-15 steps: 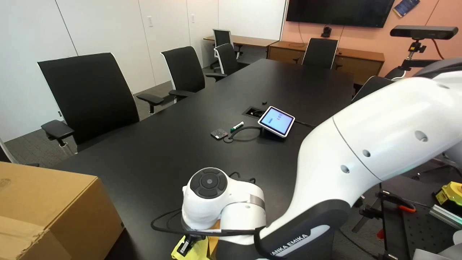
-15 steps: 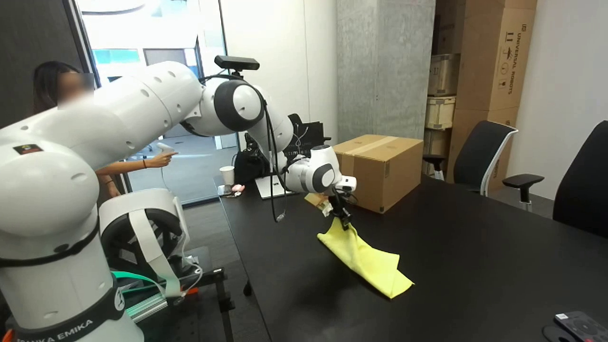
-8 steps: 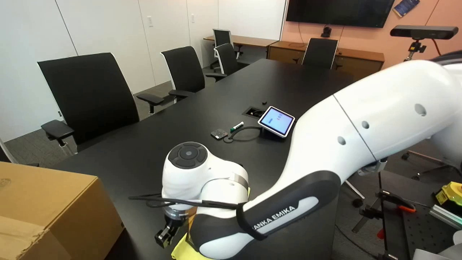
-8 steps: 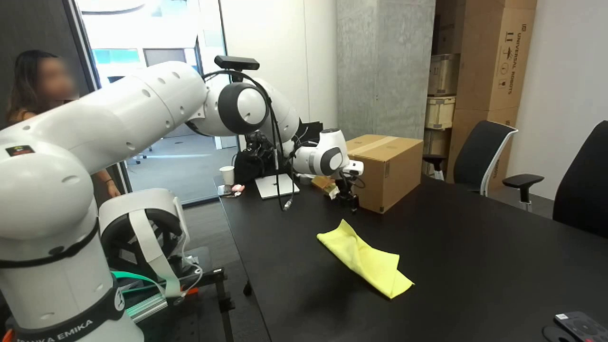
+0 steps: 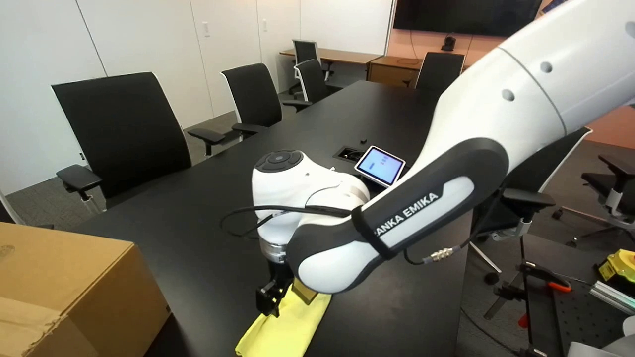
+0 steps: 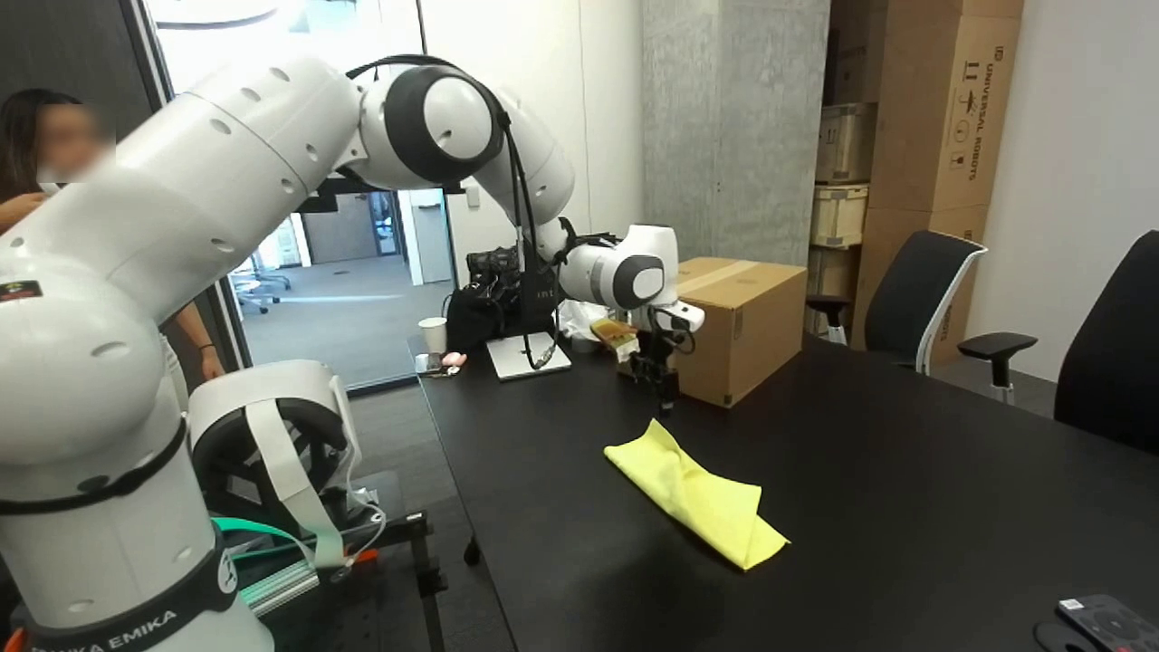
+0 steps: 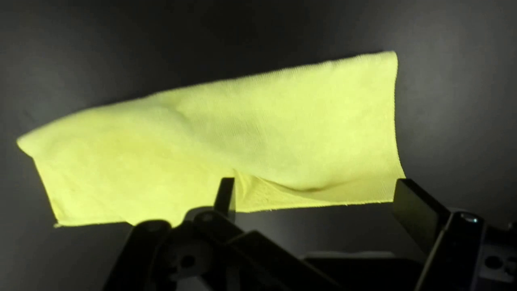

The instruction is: Fold the yellow cloth on the table

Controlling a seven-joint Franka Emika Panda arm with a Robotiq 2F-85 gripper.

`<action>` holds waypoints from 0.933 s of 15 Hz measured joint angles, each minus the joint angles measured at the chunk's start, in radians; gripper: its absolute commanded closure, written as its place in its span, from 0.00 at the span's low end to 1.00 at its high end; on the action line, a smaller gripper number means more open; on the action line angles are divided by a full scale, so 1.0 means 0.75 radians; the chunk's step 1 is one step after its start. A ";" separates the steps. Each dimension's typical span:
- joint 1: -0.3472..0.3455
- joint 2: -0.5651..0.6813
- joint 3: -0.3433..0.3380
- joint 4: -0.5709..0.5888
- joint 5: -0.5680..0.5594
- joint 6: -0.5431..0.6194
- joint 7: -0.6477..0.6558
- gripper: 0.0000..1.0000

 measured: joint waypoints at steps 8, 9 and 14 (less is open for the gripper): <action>-0.204 -0.386 0.171 -0.525 0.121 0.010 -0.046 0.00; -0.226 -0.438 0.188 -0.593 0.135 0.017 -0.068 0.00; -0.309 -0.733 0.231 -0.946 0.165 0.029 -0.192 0.00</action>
